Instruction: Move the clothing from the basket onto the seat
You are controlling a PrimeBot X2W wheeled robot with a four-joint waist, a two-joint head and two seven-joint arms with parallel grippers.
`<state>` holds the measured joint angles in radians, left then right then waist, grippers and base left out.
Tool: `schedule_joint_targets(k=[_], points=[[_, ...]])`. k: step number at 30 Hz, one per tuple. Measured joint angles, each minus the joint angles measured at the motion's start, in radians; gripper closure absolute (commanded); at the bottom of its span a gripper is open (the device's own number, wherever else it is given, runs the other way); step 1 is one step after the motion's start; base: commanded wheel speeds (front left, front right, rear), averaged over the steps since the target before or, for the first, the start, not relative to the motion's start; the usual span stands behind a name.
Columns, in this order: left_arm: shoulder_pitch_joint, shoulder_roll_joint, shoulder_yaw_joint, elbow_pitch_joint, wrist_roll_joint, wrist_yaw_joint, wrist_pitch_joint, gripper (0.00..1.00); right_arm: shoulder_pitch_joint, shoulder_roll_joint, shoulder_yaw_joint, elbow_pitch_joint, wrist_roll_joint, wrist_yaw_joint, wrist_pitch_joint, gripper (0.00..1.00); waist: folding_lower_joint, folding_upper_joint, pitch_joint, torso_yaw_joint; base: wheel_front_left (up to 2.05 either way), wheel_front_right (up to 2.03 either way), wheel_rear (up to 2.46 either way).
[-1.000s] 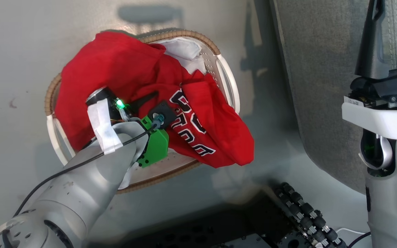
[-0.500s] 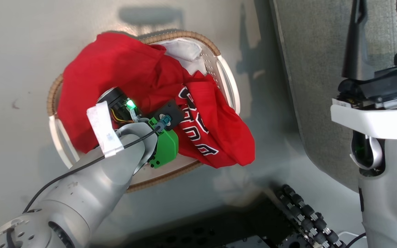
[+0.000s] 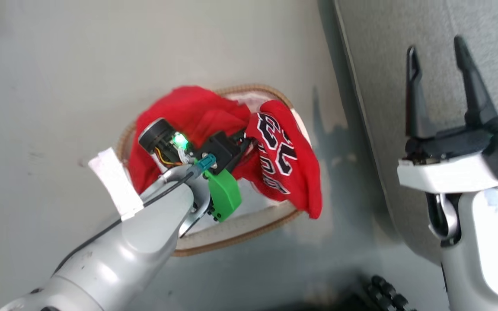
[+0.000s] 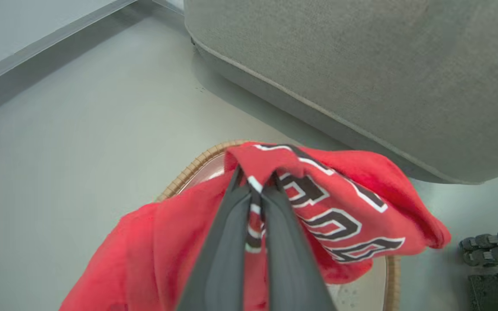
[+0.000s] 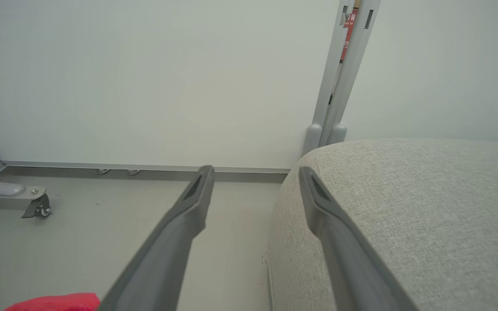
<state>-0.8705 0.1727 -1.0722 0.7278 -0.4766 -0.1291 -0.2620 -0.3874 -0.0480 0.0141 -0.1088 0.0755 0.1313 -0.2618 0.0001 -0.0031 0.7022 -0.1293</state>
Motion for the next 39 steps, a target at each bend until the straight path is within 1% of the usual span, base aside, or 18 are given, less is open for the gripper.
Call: schedule_joint_targets(k=[4, 11, 15, 21, 26, 30, 35, 39], points=[[0.040, 0.022, 0.026, -0.070, 0.012, 0.000, 0.000, 1.00, 0.053, 0.000, 0.005, 0.035, -0.013, 0.000, 0.000, 0.00, 0.0000, 0.0000, -0.091, 0.024, 0.00, 0.00, 0.00], [0.051, 0.077, -0.009, -0.155, 0.000, 0.000, 0.000, 1.00, 0.144, 0.000, 0.022, 0.092, -0.022, 0.000, 0.000, 0.00, -0.0001, 0.0000, -0.258, 0.058, 0.00, 0.00, 0.00], [0.011, 0.116, -0.032, -0.177, -0.014, 0.000, 0.007, 1.00, 0.192, 0.000, 0.033, 0.115, -0.017, 0.000, 0.000, 0.00, -0.0001, 0.0000, -0.353, 0.071, 0.00, 0.00, 0.00], [-0.076, 0.149, -0.038, -0.212, -0.047, 0.000, 0.054, 1.00, 0.231, 0.000, 0.072, 0.132, -0.007, 0.000, 0.000, 0.00, -0.0002, 0.0000, -0.480, 0.081, 0.00, 0.00, 0.00], [-0.147, 0.154, -0.010, -0.217, -0.079, 0.000, 0.100, 1.00, 0.243, -0.001, 0.114, 0.136, -0.004, 0.000, 0.000, 0.00, -0.0002, 0.0000, -0.565, 0.082, 0.00, 0.00, 0.00], [-0.176, 0.148, 0.001, -0.204, -0.092, 0.000, 0.122, 1.00, 0.257, -0.001, 0.151, 0.143, 0.000, 0.000, 0.000, 0.00, -0.0002, 0.0000, -0.612, 0.081, 0.00, 0.00, 0.00], [-0.199, 0.126, 0.005, -0.179, -0.105, 0.001, 0.142, 1.00, 0.265, 0.000, 0.207, 0.160, 0.005, 0.000, 0.000, 0.00, -0.0002, 0.0000, -0.649, 0.080, 0.00, 0.00, 0.00], [-0.216, 0.104, 0.006, -0.171, -0.111, 0.002, 0.146, 1.00, 0.265, 0.000, 0.241, 0.197, -0.006, 0.000, 0.000, 0.00, -0.0002, 0.0000, -0.667, 0.083, 0.00, 0.00, 0.00]])
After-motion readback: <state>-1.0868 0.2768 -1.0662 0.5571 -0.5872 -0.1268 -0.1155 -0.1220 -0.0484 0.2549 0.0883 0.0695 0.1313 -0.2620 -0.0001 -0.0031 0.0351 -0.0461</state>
